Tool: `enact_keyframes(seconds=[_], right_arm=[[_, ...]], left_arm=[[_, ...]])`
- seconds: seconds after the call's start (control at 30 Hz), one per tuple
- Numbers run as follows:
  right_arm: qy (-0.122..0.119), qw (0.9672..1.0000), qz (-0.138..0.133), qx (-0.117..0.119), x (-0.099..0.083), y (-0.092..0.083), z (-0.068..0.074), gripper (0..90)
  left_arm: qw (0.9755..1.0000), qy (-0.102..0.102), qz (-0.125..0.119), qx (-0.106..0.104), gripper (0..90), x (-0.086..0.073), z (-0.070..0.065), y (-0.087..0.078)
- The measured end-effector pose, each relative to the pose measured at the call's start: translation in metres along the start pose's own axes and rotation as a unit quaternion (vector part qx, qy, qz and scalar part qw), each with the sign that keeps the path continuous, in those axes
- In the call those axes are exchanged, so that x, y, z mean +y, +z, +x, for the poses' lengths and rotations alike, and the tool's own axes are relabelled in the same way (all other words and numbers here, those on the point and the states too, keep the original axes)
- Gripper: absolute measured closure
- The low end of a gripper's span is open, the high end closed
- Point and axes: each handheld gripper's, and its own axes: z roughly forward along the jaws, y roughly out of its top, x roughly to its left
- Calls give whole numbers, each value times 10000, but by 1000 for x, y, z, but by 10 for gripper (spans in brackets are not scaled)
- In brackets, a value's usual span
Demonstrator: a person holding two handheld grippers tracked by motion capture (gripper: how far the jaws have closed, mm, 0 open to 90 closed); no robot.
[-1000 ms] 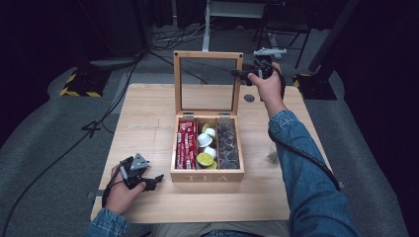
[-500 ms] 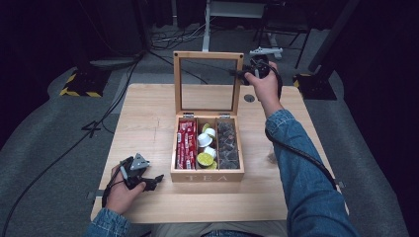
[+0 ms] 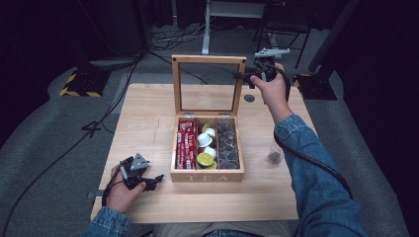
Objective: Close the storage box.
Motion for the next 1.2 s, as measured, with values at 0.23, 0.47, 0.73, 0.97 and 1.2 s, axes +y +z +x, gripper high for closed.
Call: enact_keyframes(seconds=[0.23, 0.47, 0.73, 0.97, 1.2], right_arm=[[-134, 9997, -9, 182, 0, -17, 12, 591], [-153, 9993, -26, 329, -4, -33, 24, 612], [-326, 9982, 39, 502, -13, -49, 38, 612], [-543, 9967, 187, 577, -20, -60, 51, 613], [-743, 9945, 320, 668, -34, -72, 68, 594]], left_arm=[[10000, -16, -10, -4, 220, 0, 0, 0], [10000, -16, -12, -3, 220, 0, 0, 0], [10000, -10, -9, -2, 220, 0, 0, 0], [10000, -10, -8, -2, 220, 0, 0, 0], [10000, -8, -6, -3, 220, 0, 0, 0]])
